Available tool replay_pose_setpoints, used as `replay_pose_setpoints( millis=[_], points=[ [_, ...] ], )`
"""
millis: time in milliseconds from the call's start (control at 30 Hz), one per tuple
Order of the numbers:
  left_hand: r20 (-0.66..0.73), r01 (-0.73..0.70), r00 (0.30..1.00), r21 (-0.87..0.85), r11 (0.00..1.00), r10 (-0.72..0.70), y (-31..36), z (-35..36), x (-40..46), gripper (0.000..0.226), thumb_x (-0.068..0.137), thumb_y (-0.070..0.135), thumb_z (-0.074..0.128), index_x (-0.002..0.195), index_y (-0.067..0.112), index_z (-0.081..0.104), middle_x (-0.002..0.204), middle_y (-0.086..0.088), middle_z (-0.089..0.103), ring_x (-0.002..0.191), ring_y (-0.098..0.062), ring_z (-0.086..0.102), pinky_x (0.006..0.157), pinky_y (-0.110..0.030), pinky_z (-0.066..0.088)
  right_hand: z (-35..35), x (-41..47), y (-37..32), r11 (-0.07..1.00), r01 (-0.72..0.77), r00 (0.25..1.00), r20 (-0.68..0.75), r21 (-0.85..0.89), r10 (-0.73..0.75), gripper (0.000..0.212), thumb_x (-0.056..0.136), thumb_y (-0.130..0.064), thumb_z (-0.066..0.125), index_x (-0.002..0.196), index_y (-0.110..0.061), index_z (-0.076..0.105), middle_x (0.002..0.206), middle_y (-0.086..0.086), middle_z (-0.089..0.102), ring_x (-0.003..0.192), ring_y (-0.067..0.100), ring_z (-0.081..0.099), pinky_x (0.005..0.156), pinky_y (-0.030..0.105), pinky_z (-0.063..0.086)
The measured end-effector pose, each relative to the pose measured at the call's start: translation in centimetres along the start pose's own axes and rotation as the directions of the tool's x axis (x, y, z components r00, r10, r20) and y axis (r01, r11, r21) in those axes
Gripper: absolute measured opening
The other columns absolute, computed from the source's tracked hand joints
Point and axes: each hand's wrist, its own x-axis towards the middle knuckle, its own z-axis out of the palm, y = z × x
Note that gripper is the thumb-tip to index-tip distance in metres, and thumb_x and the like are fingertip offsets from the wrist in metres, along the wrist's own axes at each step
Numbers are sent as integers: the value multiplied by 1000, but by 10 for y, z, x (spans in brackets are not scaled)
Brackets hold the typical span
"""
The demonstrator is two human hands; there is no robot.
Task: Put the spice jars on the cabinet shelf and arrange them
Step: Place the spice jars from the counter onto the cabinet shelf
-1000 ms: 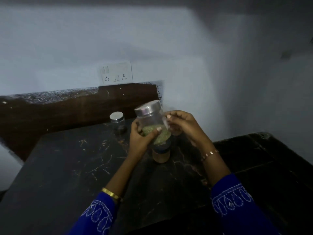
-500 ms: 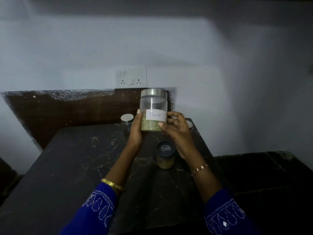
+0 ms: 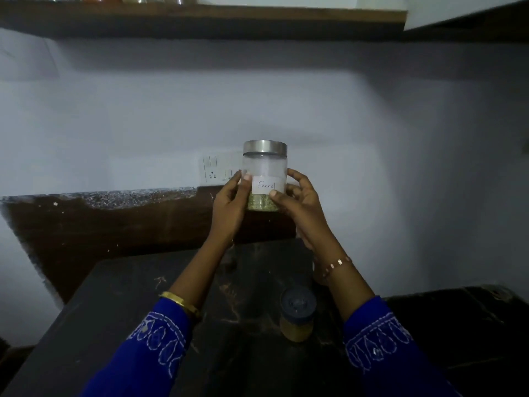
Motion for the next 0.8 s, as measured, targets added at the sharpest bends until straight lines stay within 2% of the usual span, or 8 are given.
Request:
replay_pose_setpoints(
  millis=[67,167,267,333,533,667,733,800],
  points=[
    [-7,-52,999,41,998,52,13,-4,26,53,92,49,42,125,10,56,120,-7,64,105,-17,63,85,-31,56,7,22,-17,998,43,999,-14,-36,-43,56,83,-10,66,132,-19,40,124,13,58,106,23,61,89,37,54],
    [-19,-178,984,69,982,180,47,-8,66,33,99,31,37,115,15,60,98,5,66,91,-9,64,81,-32,57,15,58,-51,988,148,989,-14,-49,-149,56,83,-6,65,133,-16,39,127,17,55,103,23,60,84,32,55],
    [-27,-276,960,100,956,280,84,-9,103,30,100,29,35,111,17,60,98,-2,66,92,-15,65,80,-33,58,21,93,-89,964,243,969,-4,-105,-245,56,84,-8,64,134,-15,38,129,18,53,109,26,58,87,35,55],
    [-43,-319,945,104,942,325,102,-8,128,34,99,30,35,111,10,60,102,-5,64,93,-16,64,82,-35,57,24,115,-113,944,301,953,4,-139,-303,58,85,-10,64,136,-14,35,130,17,53,114,29,57,91,39,54],
    [-137,-375,913,94,922,385,162,-9,200,32,95,39,42,101,16,62,88,2,65,88,-17,62,85,-47,53,33,183,-187,888,442,897,69,-126,-437,55,83,-7,65,131,-11,39,118,22,59,102,27,61,78,31,54],
    [-208,-348,901,175,921,380,195,-19,252,50,92,44,47,132,14,42,111,-8,61,103,-24,61,89,-44,53,44,232,-225,840,509,861,94,-187,-500,56,81,-13,67,130,-15,39,114,14,57,97,22,61,73,24,53],
    [-208,-328,903,235,915,377,201,-26,280,44,92,42,48,125,12,48,111,-14,63,103,-29,63,89,-47,53,52,257,-234,829,519,855,102,-207,-509,57,81,-13,67,131,-15,38,110,12,56,94,21,59,69,22,52],
    [-185,-318,903,316,894,387,203,-33,302,38,93,38,47,115,9,56,109,-17,65,100,-32,63,89,-50,52,60,279,-237,827,511,860,121,-236,-497,58,82,-12,66,132,-13,37,106,9,53,93,21,57,73,26,51]
  ],
)
